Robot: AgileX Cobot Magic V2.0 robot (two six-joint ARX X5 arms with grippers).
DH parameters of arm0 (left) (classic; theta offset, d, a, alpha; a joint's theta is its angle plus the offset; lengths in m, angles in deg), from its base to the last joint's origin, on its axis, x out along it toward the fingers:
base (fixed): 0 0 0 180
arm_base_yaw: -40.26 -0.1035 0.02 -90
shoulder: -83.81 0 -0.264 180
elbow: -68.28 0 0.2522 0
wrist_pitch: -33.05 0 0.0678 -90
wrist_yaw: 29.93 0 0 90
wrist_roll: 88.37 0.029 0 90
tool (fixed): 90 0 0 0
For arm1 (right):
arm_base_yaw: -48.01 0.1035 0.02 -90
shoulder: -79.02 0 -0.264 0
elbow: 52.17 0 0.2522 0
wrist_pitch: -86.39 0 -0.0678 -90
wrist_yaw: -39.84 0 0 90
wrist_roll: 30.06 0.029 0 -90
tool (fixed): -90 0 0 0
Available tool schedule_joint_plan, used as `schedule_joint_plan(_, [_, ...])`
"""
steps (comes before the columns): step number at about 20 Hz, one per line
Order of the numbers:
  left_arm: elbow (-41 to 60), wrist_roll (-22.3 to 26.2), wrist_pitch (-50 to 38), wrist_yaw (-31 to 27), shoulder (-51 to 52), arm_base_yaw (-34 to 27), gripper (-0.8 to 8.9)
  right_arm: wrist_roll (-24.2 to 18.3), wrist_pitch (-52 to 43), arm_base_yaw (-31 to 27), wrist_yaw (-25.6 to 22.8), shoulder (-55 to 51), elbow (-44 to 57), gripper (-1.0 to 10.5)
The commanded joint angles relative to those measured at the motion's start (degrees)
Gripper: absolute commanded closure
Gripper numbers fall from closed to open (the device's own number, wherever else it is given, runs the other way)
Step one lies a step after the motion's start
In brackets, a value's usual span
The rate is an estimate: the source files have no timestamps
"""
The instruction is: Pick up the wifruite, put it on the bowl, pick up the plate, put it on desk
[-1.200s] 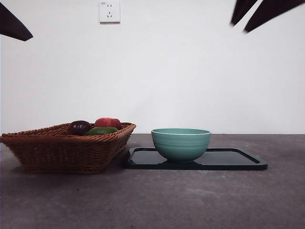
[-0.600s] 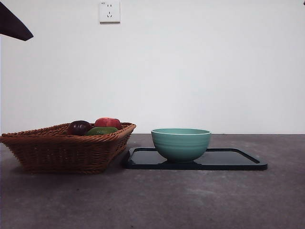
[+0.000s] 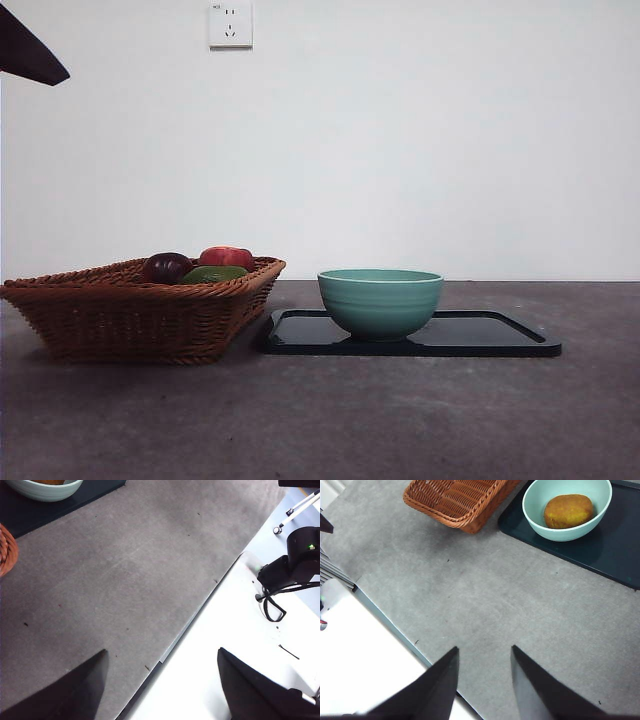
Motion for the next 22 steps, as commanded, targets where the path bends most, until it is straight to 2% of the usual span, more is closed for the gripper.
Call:
schedule_joint_plan(1, [-0.48, 0.66, -0.52, 0.26, -0.31, 0.46, 4.73, -0.15, -0.42, 0.28, 0.20, 0.28, -0.37, 7.8])
schedule_joint_plan(8, [-0.52, 0.13, -2.75, 0.15, -0.37, 0.46, 4.73, -0.09, -0.42, 0.28, 0.20, 0.26, -0.37, 7.8])
schedule_joint_plan(10, [-1.53, -2.10, -6.64, -2.23, -1.05, 0.46, 4.73, 0.74, -0.44, 0.28, 0.20, 0.28, -0.37, 7.8])
schedule_joint_plan(13, [-7.67, -2.03, -9.33, -7.32, -6.62, 0.46, 4.71, 0.79, -0.63, 0.28, 0.17, 0.28, -0.37, 7.8])
schedule_joint_plan(18, [-25.70, 6.49, -5.16, -7.91, -26.16, 0.48, 4.71, 0.72, -0.61, 0.28, 0.20, 0.26, -0.37, 7.8])
schedule_joint_plan(22, [-39.10, 11.26, -4.83, -8.02, -41.99, 0.48, 4.71, 0.72, -0.52, 0.28, 0.26, 0.26, -0.37, 7.8])
